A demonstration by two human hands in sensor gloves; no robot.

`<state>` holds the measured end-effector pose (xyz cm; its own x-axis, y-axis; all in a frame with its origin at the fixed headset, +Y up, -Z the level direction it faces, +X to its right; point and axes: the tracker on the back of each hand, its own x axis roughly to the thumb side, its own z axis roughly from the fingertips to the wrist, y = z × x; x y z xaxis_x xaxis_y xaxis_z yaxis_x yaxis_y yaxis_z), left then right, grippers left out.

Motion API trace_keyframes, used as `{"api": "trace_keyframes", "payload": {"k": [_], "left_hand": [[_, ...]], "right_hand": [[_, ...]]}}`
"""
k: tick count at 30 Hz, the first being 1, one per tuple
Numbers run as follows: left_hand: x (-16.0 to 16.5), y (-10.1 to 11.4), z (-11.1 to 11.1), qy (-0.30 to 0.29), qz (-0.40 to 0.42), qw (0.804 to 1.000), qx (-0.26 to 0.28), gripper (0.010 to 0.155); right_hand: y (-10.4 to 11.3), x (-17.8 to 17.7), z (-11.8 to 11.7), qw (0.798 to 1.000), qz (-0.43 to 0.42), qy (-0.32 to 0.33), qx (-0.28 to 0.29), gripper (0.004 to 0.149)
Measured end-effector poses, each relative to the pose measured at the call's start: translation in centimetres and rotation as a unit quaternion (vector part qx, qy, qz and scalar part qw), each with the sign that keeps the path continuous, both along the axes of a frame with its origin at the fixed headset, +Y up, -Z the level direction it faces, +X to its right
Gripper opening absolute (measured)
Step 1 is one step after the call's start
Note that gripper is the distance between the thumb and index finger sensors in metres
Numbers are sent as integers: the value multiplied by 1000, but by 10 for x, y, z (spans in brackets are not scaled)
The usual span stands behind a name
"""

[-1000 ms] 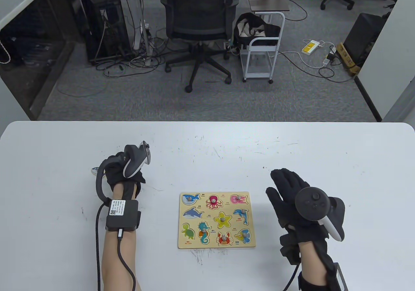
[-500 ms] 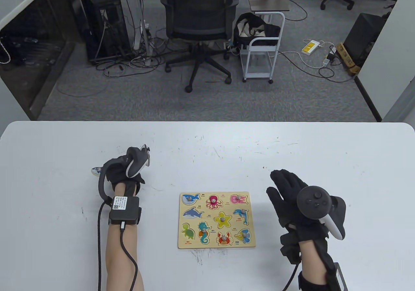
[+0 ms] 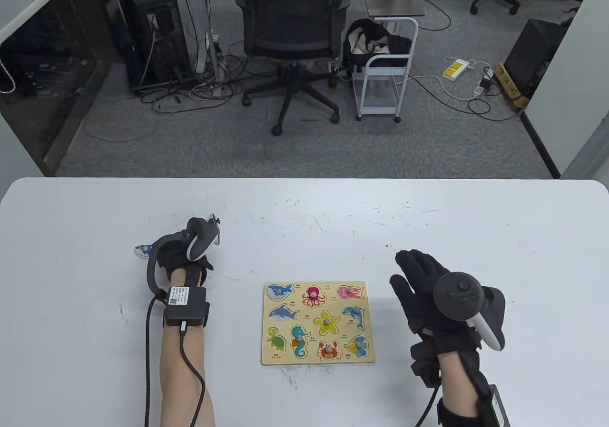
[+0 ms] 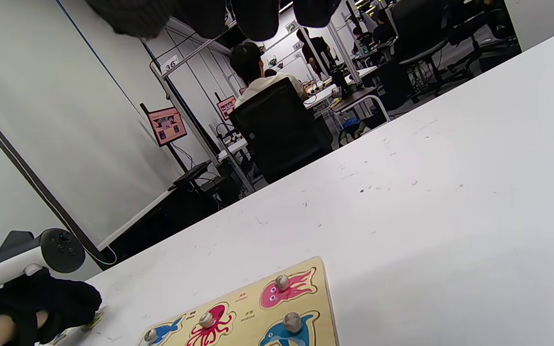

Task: Fit puzzle pieces into frame

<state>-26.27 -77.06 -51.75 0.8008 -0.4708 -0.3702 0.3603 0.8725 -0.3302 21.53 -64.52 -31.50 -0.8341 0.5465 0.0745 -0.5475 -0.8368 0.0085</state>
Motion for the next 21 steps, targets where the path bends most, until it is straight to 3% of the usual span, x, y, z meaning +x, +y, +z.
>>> {"api": "trace_keyframes", "payload": {"k": [9, 21], "left_hand": [[0, -10, -1, 8, -4, 1000, 13, 48], [5, 1, 3, -15, -22, 999, 36, 45]], "right_hand": [[-1, -1, -1, 1000, 4, -2, -4, 60], [-1, 0, 0, 1000, 4, -4, -2, 60]]}}
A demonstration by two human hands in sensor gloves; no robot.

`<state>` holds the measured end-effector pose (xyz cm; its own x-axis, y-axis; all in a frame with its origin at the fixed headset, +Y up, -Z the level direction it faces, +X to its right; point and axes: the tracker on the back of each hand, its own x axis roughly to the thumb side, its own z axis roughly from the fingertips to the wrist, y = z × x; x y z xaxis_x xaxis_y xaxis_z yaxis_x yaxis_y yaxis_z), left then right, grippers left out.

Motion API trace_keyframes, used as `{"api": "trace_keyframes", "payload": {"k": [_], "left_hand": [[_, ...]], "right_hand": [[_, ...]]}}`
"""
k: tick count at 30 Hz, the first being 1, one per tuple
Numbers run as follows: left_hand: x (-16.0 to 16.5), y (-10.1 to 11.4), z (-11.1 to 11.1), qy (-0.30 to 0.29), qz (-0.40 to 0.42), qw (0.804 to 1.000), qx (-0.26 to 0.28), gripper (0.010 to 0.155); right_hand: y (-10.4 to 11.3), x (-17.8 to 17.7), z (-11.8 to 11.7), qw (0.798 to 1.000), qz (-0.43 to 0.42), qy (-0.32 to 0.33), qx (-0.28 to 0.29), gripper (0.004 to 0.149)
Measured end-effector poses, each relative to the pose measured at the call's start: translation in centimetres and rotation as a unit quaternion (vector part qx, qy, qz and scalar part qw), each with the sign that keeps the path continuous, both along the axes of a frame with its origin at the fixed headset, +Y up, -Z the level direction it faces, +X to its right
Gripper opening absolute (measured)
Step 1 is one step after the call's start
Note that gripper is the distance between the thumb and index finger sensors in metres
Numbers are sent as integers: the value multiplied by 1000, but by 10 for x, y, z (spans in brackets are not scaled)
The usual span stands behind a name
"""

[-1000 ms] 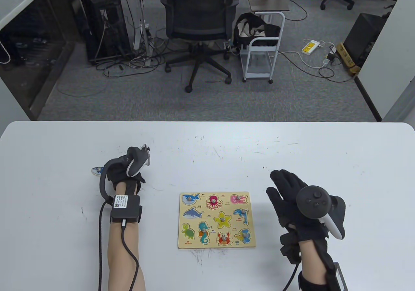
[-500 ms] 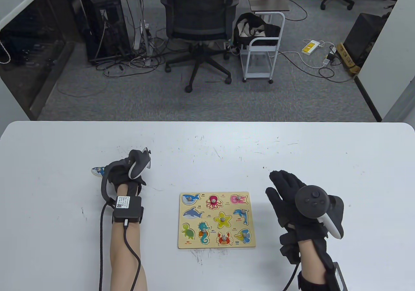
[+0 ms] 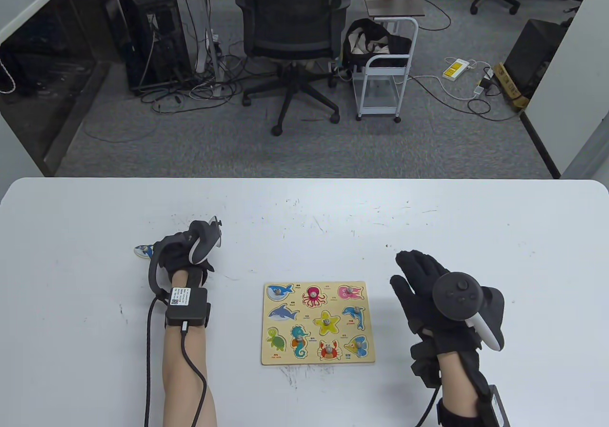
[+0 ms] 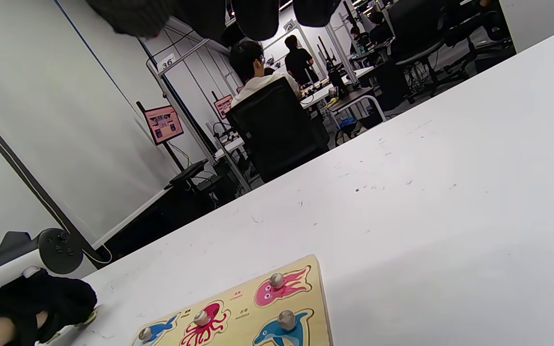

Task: Fit puzzle pieces into frame

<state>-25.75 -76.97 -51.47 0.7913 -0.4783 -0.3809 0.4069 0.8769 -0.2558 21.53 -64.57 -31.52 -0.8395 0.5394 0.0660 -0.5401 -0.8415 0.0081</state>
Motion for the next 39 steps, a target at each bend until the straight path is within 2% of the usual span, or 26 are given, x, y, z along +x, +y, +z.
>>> {"api": "trace_keyframes", "payload": {"k": [5, 11, 17, 22, 26, 30, 33, 34, 39], "left_hand": [[11, 15, 8, -28, 15, 999, 21, 45], [38, 51, 28, -85, 66, 992, 68, 45], [70, 94, 63, -157, 173, 962, 140, 45], [91, 111, 105, -218, 317, 904, 188, 45], [109, 116, 143, -260, 416, 846, 208, 45], [121, 114, 166, -288, 480, 804, 200, 45], [129, 113, 180, -305, 537, 762, 197, 45], [134, 112, 184, -311, 563, 741, 191, 44], [151, 112, 197, -339, 605, 706, 145, 45]], "right_hand": [[0, 0, 0, 1000, -2, 3, 3, 60], [-1, 1, 1, 1000, -3, 7, 6, 60], [0, -2, 2, 1000, -3, 15, 15, 61], [1, -11, 5, 999, 13, 32, 29, 62], [5, -28, 11, 996, 44, 60, 53, 65], [8, -44, 19, 992, 39, 101, 66, 68], [7, -56, 23, 988, 41, 135, 67, 69], [5, -61, 24, 986, 42, 147, 72, 69], [1, -77, 27, 977, 43, 198, 70, 76]]}}
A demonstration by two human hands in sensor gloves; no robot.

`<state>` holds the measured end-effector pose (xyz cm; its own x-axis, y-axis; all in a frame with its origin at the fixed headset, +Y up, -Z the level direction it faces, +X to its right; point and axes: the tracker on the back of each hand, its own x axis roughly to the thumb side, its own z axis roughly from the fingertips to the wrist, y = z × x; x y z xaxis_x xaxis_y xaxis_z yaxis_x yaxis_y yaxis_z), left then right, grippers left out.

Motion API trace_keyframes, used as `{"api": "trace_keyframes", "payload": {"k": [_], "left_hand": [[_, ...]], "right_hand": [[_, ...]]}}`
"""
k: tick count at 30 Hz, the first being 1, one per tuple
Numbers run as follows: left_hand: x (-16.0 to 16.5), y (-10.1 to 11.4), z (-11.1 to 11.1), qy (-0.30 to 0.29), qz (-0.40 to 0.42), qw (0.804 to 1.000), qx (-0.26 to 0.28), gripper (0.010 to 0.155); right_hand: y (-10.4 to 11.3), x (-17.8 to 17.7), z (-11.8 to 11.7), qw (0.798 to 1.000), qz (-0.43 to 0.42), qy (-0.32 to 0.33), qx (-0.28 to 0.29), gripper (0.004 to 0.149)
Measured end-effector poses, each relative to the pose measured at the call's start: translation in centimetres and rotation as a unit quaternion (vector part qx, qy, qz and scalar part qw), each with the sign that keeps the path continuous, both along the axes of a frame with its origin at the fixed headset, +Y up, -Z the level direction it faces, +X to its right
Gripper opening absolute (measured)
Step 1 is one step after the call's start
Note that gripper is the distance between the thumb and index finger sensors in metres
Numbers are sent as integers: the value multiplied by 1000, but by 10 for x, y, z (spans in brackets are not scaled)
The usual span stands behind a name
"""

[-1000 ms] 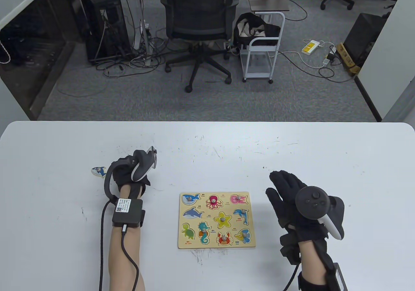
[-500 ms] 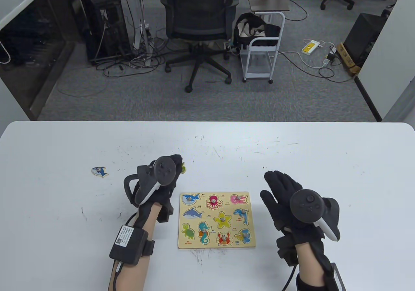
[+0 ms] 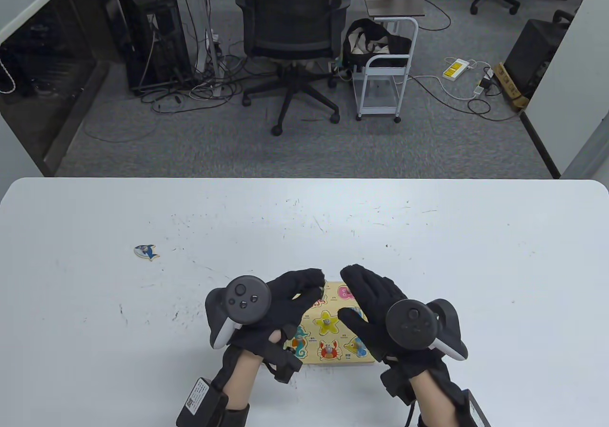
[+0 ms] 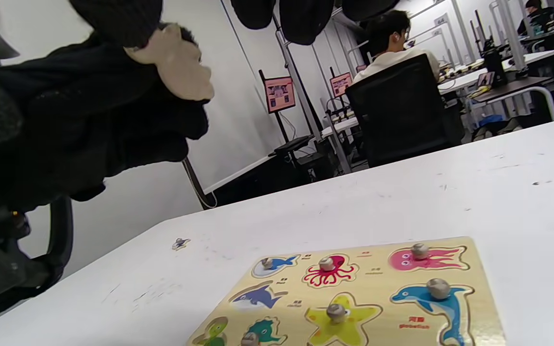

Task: Fit puzzle pieces into frame

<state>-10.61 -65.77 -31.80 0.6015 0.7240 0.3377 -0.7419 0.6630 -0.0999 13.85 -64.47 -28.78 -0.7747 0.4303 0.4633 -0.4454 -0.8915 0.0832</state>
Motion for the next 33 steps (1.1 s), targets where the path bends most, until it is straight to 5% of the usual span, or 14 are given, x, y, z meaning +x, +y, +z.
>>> {"api": "trace_keyframes", "payload": {"k": [6, 23, 28, 33], "left_hand": [[12, -1, 4, -47, 57, 997, -31, 45], [14, -4, 10, -23, 62, 998, -23, 47], [14, 5, 16, 2, 7, 999, 38, 50], [15, 19, 31, 44, -56, 986, 152, 51]], "right_hand": [[-1, -1, 2, 1000, 2, 12, 10, 78], [-2, -4, 2, 998, -28, -3, 48, 67], [-3, 2, -3, 998, -59, 14, 22, 67], [-10, 9, -15, 988, -127, 54, -72, 67]]}}
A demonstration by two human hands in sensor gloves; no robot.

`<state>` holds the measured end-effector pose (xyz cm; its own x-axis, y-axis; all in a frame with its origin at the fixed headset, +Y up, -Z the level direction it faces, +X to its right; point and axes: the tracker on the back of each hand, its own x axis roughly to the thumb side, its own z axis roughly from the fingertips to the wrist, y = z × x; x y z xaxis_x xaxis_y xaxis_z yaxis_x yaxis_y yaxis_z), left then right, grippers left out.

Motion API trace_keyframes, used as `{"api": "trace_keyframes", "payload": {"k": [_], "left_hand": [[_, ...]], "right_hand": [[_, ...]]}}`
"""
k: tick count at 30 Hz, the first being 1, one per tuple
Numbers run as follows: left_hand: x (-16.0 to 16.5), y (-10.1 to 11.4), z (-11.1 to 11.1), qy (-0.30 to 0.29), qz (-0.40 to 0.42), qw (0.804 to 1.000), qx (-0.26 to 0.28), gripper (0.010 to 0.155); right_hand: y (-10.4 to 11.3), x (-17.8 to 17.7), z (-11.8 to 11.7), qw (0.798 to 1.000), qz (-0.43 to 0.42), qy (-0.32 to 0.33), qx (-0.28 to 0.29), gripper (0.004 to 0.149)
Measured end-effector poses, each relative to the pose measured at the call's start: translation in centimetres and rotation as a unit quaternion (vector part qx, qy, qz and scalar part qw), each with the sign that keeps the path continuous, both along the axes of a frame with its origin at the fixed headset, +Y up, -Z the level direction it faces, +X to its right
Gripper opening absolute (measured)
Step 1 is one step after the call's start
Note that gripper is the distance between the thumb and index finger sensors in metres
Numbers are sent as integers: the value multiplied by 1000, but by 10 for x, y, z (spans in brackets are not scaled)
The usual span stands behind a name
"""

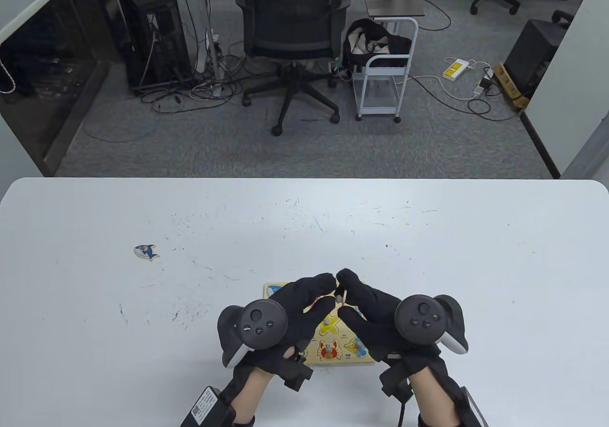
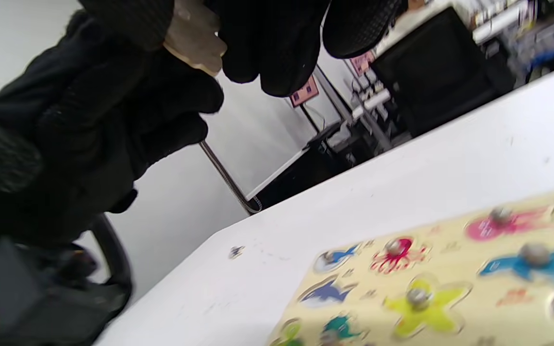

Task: Fit puzzle pieces into frame

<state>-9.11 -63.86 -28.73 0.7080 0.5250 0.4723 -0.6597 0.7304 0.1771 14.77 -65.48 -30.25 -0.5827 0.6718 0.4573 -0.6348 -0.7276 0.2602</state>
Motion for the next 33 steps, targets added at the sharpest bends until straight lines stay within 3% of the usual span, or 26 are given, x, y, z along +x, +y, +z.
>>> {"api": "trace_keyframes", "payload": {"k": [3, 11, 23, 33], "left_hand": [[3, 5, 7, 15, -41, 998, 49, 51], [10, 7, 13, -9, -66, 996, 65, 52], [18, 2, 14, -2, -93, 993, 69, 53], [19, -2, 14, 10, -61, 996, 61, 48]], "right_hand": [[-7, 3, -7, 996, -64, 36, -51, 68], [-21, 8, -19, 971, -155, 107, -145, 68], [-26, 6, -21, 954, -201, 120, -189, 69], [-28, 3, -21, 945, -203, 129, -222, 68]]}}
